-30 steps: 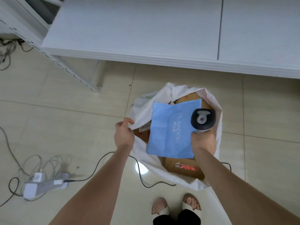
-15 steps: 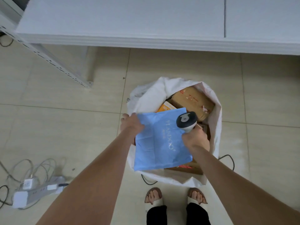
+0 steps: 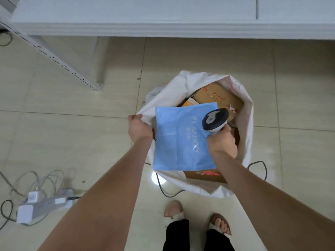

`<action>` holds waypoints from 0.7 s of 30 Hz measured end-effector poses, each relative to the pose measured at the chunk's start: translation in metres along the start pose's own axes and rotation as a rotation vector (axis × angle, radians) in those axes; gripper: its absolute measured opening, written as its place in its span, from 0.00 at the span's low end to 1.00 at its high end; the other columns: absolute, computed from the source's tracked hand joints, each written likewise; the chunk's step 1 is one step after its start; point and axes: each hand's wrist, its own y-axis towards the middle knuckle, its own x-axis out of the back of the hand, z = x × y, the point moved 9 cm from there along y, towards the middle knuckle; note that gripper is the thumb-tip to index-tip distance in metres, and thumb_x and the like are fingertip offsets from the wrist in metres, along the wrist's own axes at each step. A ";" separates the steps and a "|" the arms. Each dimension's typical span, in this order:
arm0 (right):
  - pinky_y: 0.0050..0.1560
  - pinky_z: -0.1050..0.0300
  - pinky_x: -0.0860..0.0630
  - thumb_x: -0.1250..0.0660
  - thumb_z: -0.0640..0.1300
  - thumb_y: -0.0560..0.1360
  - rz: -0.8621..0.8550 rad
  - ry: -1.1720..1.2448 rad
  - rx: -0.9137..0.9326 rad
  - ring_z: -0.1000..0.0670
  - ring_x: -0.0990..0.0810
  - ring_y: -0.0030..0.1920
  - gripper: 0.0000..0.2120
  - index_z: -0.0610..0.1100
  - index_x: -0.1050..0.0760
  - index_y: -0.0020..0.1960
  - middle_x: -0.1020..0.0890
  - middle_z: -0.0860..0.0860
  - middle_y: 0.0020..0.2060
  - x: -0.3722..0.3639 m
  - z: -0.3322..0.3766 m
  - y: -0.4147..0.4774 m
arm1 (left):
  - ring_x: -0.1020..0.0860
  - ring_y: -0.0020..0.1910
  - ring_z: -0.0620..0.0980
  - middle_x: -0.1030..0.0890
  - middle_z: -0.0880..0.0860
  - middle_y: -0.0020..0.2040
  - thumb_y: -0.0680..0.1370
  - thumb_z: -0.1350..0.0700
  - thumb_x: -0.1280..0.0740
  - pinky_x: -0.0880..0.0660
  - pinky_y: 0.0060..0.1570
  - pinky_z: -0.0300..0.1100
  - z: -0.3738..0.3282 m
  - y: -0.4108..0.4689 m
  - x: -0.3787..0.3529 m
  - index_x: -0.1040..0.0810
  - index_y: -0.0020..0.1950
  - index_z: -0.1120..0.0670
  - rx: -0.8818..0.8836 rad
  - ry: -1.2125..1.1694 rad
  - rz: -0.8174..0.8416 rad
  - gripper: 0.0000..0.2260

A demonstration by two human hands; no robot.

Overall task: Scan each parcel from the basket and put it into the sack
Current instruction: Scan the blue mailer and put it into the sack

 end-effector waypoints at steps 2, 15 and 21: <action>0.54 0.49 0.30 0.39 0.41 0.76 -0.076 -0.017 -0.016 0.37 0.23 0.60 0.19 0.45 0.34 0.66 0.22 0.43 0.60 0.021 -0.005 -0.005 | 0.26 0.60 0.55 0.30 0.53 0.68 0.77 0.68 0.44 0.34 0.50 0.34 -0.012 -0.009 0.013 0.28 0.68 0.59 -0.072 0.002 -0.044 0.19; 0.49 0.52 0.30 0.36 0.40 0.77 -0.125 0.265 0.151 0.40 0.22 0.55 0.20 0.45 0.33 0.67 0.19 0.43 0.54 -0.006 0.078 0.007 | 0.22 0.54 0.55 0.22 0.57 0.62 0.74 0.68 0.39 0.32 0.50 0.29 -0.049 -0.024 -0.001 0.26 0.69 0.52 -0.488 0.111 0.237 0.24; 0.54 0.52 0.29 0.33 0.43 0.76 0.212 0.272 0.110 0.42 0.23 0.59 0.19 0.45 0.32 0.65 0.22 0.46 0.55 -0.105 0.064 0.003 | 0.25 0.60 0.50 0.25 0.56 0.66 0.76 0.67 0.40 0.38 0.48 0.24 -0.066 -0.017 -0.022 0.31 0.73 0.54 -0.442 -0.011 0.330 0.25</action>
